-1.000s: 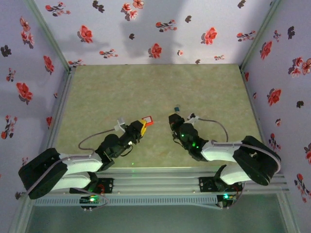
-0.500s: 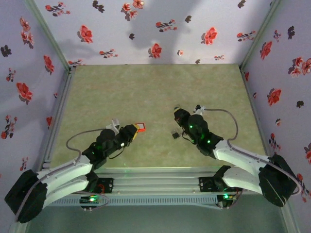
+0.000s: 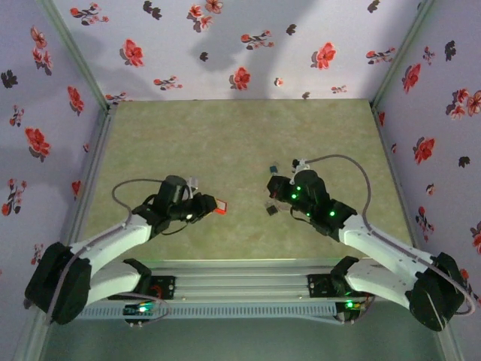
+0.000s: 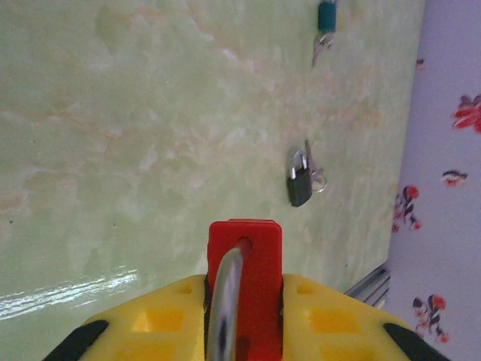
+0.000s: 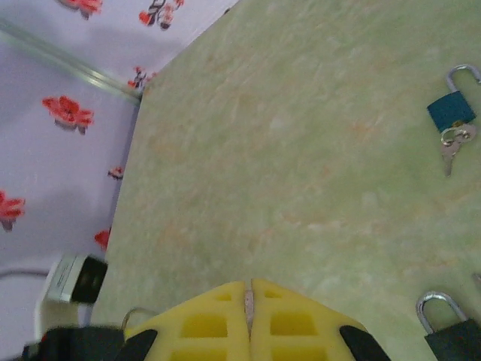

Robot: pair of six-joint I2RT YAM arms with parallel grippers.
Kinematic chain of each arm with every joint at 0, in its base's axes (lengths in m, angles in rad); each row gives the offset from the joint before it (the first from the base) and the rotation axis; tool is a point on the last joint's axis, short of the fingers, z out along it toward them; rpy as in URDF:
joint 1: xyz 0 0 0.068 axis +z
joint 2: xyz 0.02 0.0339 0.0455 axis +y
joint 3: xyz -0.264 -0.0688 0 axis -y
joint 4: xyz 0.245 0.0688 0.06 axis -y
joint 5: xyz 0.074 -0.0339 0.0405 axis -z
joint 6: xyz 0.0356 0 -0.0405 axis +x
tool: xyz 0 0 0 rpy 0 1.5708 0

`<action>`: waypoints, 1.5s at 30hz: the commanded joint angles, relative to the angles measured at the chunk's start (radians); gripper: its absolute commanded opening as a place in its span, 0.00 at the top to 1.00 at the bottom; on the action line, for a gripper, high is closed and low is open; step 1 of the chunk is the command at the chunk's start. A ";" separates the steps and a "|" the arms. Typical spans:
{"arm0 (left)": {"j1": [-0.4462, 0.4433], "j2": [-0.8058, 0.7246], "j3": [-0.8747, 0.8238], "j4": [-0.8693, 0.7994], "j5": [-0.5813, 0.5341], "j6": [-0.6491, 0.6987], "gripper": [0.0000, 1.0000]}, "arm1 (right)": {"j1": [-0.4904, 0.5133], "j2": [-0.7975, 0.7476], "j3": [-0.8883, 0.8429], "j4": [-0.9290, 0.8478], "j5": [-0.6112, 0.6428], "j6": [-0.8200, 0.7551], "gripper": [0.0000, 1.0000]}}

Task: Lock with the key

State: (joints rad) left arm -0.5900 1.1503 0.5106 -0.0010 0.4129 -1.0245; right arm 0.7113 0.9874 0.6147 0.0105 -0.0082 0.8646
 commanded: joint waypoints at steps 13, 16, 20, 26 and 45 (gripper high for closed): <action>0.114 0.335 0.229 -0.250 0.154 0.314 1.00 | -0.006 -0.121 -0.019 -0.098 -0.263 -0.168 1.00; 0.122 0.391 0.259 -0.250 0.157 0.324 1.00 | -0.005 -0.130 -0.032 -0.096 -0.280 -0.171 1.00; 0.125 0.479 0.315 -0.255 0.162 0.340 1.00 | -0.003 -0.129 -0.048 -0.084 -0.301 -0.169 1.00; 0.126 0.615 0.394 -0.260 0.196 0.376 0.94 | 0.002 -0.143 -0.073 -0.078 -0.327 -0.176 1.00; 0.127 0.802 0.529 -0.359 0.196 0.461 0.73 | 0.023 -0.199 -0.104 -0.103 -0.357 -0.203 1.00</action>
State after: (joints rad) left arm -0.4709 1.8809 1.0542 -0.2478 0.7277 -0.6083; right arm 0.7238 0.8093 0.5209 -0.0891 -0.3454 0.6865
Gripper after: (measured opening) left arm 0.269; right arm 0.045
